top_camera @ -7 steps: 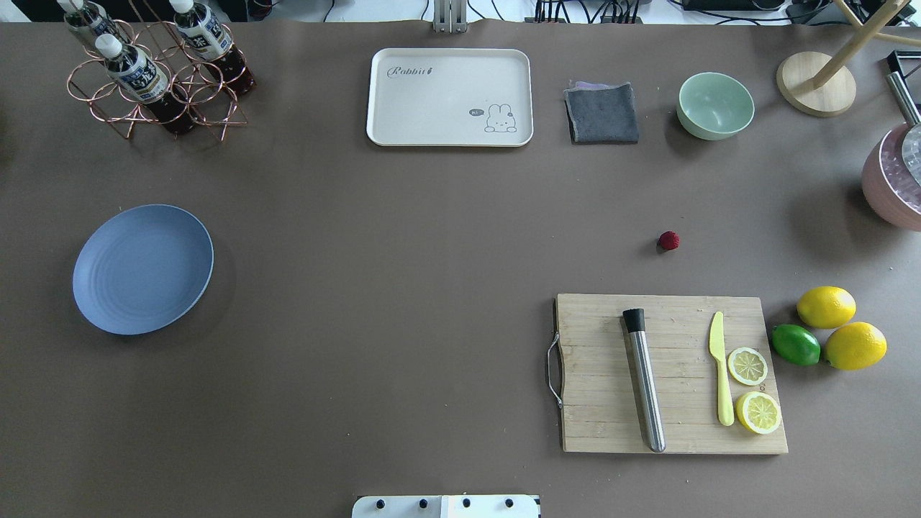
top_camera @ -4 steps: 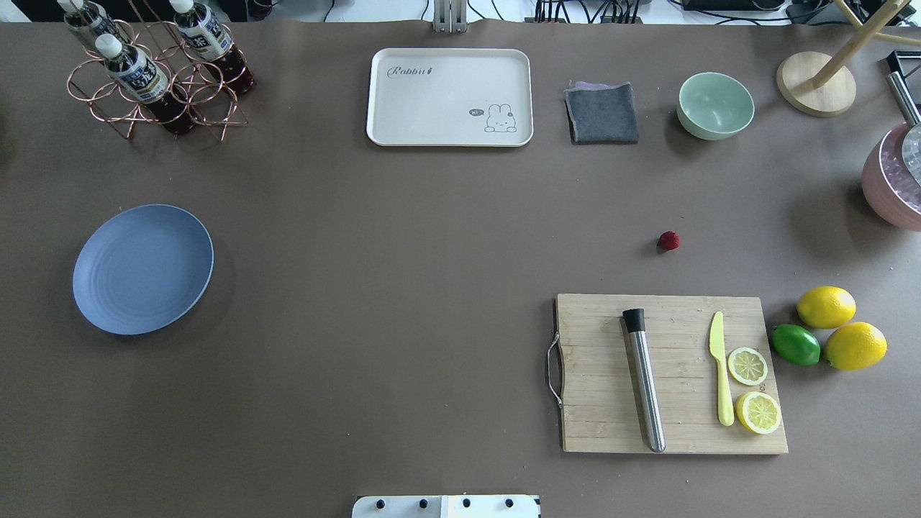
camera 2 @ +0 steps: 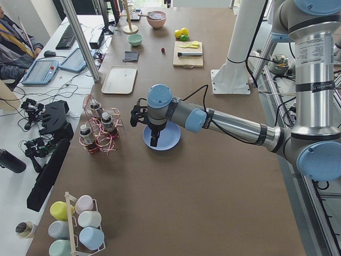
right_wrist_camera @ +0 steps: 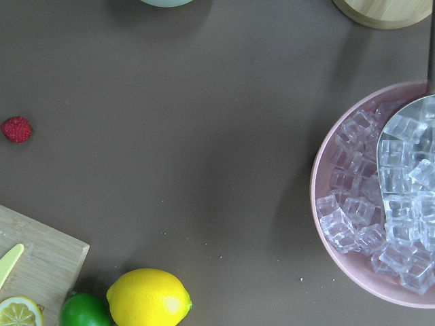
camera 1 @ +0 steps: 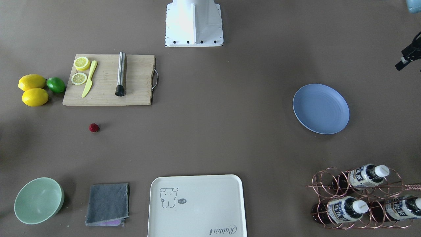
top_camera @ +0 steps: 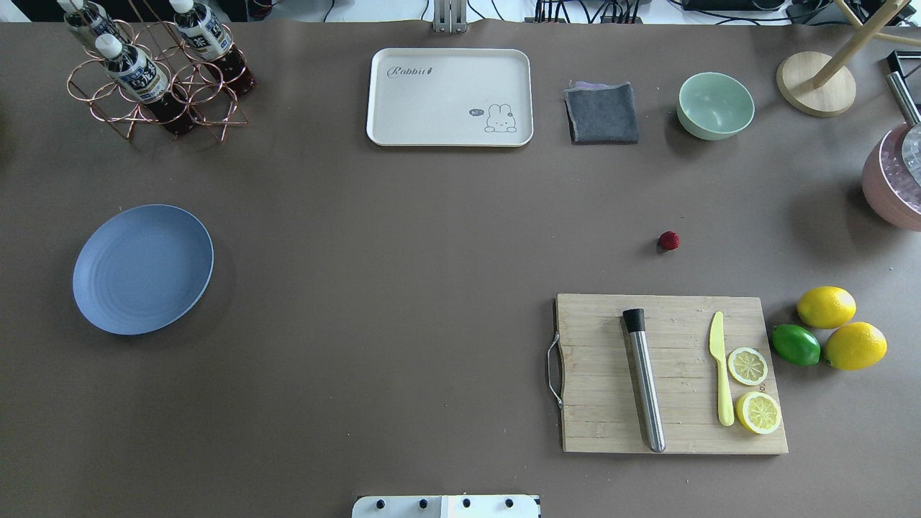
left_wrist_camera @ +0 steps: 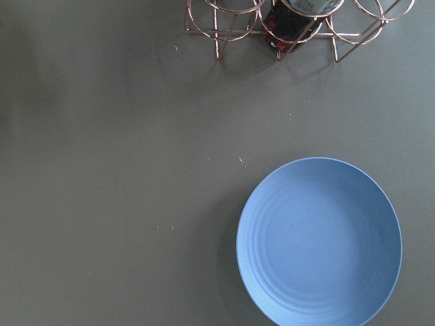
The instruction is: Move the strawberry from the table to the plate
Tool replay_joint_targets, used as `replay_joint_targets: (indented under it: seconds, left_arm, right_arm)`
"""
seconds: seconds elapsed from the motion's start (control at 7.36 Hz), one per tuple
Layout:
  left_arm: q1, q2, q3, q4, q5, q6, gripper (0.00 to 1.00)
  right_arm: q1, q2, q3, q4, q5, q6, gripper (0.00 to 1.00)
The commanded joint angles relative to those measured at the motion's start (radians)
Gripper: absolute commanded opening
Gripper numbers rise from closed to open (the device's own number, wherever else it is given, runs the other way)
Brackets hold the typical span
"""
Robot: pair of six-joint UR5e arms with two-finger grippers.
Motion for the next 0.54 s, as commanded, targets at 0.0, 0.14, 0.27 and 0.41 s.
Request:
replay_joint_targets:
  seconds: [0.0,0.14,0.27,0.41]
  left_arm:
    - [0.001,0.008,0.025,0.001,0.035,-0.001,0.98]
    - [0.003,0.008,0.042,0.001,0.04,0.001,0.98]
    - [0.024,0.002,0.073,0.0,0.1,0.002,0.98]
    - [0.114,-0.001,0.09,-0.002,0.13,-0.021,0.98]
  right_arm:
    - [-0.013,0.003,-0.002,0.0,-0.001,0.0,1.0]
    - [-0.023,0.006,-0.003,0.0,-0.002,0.006,1.0]
    - [-0.042,0.006,-0.003,0.0,-0.011,0.076,1.0]
    - [-0.042,0.005,0.0,0.0,-0.028,0.14,1.0]
